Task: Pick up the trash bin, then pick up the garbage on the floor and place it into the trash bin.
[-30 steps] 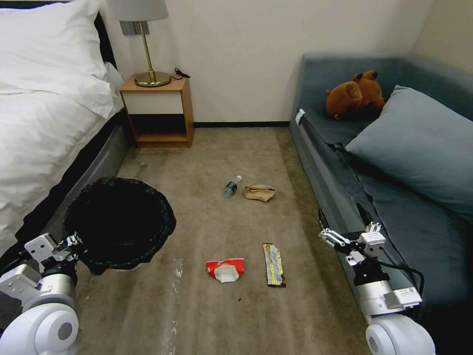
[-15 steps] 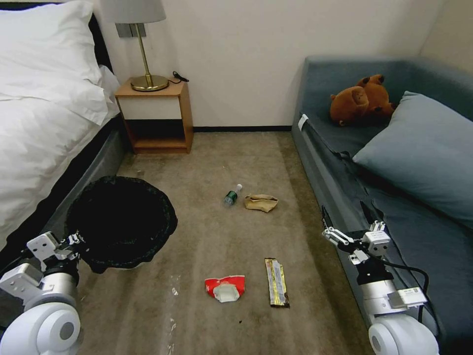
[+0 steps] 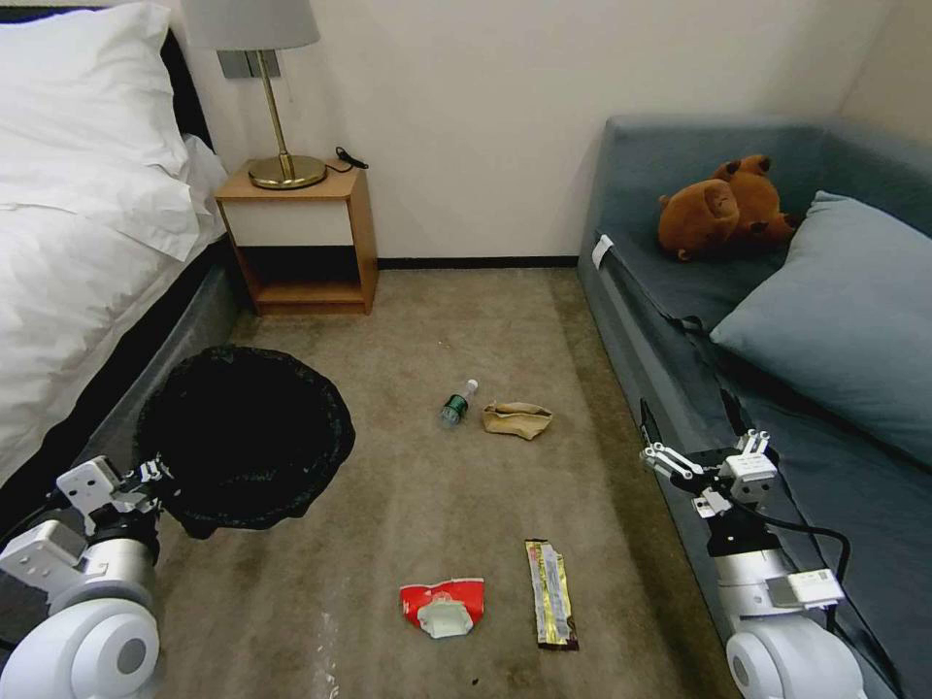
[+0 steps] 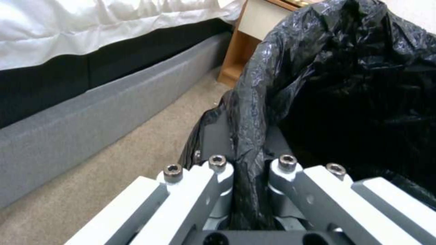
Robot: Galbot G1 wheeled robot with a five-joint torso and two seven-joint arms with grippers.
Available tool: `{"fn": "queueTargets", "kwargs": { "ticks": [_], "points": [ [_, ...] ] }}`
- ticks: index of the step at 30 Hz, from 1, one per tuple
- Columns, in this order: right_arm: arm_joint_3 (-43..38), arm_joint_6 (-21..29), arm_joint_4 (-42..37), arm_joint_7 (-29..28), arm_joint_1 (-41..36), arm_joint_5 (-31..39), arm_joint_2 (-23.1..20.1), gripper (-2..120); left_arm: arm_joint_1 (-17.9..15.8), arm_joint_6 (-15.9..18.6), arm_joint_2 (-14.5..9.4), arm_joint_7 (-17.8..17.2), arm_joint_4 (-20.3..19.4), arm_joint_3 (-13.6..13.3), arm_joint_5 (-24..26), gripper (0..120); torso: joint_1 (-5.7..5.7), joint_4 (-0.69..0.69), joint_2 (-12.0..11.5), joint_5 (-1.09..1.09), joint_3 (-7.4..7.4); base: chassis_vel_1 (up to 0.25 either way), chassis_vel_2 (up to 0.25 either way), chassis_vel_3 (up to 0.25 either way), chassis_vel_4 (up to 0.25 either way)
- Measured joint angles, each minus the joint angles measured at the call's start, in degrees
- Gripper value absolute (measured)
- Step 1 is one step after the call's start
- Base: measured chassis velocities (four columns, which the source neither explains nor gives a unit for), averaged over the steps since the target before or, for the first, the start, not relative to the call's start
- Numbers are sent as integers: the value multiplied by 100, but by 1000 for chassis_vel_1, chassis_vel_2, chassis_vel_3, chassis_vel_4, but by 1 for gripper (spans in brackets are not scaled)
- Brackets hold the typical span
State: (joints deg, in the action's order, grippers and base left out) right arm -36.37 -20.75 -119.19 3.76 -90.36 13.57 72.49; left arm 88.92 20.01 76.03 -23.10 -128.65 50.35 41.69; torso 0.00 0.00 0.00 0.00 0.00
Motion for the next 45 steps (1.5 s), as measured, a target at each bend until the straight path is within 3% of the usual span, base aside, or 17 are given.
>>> {"fn": "queueTargets", "kwargs": {
  "ticks": [13,22,25,28,34,41,45],
  "points": [
    [-2,-73,40,-33,-32,-272,-16,100,-17,27,16,0,-15,-23,-53,4,0,0,0,0,-1,0,0,0,0],
    [208,113,10,-325,94,-640,-340,100,-50,25,-27,0,119,-126,-93,4,0,0,0,0,-1,0,0,0,0],
    [580,594,-100,-747,190,-412,-597,100,-199,34,-40,-1,351,-242,-134,4,0,2,0,0,0,0,0,0,0],
    [711,765,-122,-915,240,-334,-698,100,-255,40,-46,3,437,-282,-163,4,0,-2,0,-1,-1,0,0,0,0],
    [1233,1525,33,-1440,801,-170,-1455,100,-312,30,10,18,709,-320,-247,4,0,1,0,0,0,0,0,0,0],
    [1789,2258,202,-1950,1168,316,-1743,100,-377,28,120,17,807,-358,-360,4,0,0,0,0,0,0,0,0,0],
    [2450,2587,728,-2137,1592,641,-1892,100,-406,58,250,12,819,-415,-524,4,0,0,0,2,0,0,0,0,0]
  ]
}}
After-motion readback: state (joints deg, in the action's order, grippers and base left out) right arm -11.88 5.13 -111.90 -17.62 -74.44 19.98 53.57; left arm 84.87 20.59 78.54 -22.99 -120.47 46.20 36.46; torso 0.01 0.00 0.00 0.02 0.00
